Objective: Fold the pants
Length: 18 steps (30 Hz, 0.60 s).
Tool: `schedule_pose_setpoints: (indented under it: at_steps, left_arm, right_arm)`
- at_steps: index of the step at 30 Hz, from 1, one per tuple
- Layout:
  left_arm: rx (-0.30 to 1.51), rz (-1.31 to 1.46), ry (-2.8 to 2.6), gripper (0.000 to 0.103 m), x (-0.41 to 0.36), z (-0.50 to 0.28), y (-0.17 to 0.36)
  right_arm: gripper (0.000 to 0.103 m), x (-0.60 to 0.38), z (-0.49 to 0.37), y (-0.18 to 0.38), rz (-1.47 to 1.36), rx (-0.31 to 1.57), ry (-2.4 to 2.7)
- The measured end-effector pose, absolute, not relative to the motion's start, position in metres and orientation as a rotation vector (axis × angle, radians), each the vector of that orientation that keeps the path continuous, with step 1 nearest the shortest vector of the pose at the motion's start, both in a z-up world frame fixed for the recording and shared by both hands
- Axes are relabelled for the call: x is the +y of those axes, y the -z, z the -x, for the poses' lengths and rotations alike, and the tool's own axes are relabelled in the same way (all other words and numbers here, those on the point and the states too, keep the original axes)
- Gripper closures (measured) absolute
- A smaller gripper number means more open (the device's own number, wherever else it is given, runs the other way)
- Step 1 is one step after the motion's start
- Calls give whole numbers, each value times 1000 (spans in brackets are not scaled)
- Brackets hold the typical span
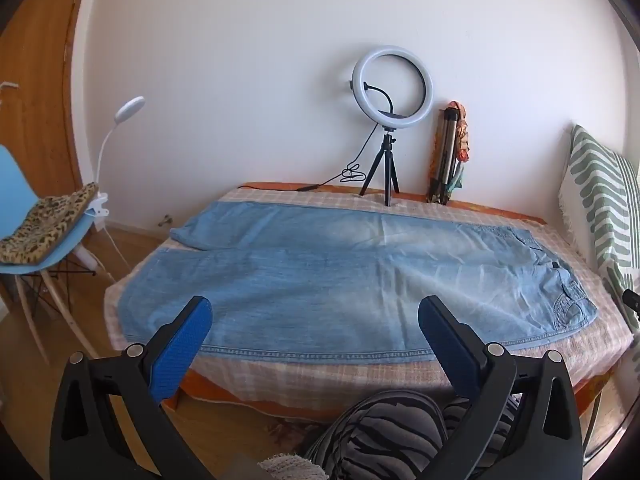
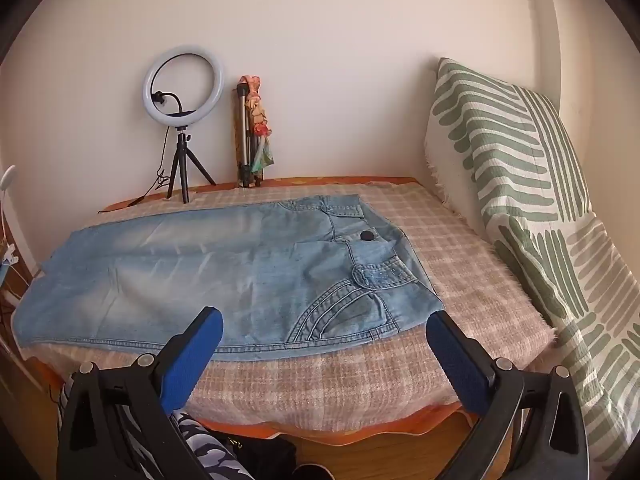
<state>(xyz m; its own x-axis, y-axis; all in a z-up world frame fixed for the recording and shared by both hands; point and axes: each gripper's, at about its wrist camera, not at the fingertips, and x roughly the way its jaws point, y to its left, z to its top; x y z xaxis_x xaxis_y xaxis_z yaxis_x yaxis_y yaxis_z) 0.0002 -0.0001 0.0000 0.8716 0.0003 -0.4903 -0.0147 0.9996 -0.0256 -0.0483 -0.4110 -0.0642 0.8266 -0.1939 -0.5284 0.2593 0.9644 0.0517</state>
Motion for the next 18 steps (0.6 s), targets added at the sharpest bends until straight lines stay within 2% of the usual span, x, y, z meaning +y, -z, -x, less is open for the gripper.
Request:
schedule_pose_setpoints:
  at_steps: [18]
  left_arm:
    - [513,40,1,0,-1,-5,3]
  right_arm:
    - [0,-412,50,61,-133,540,291]
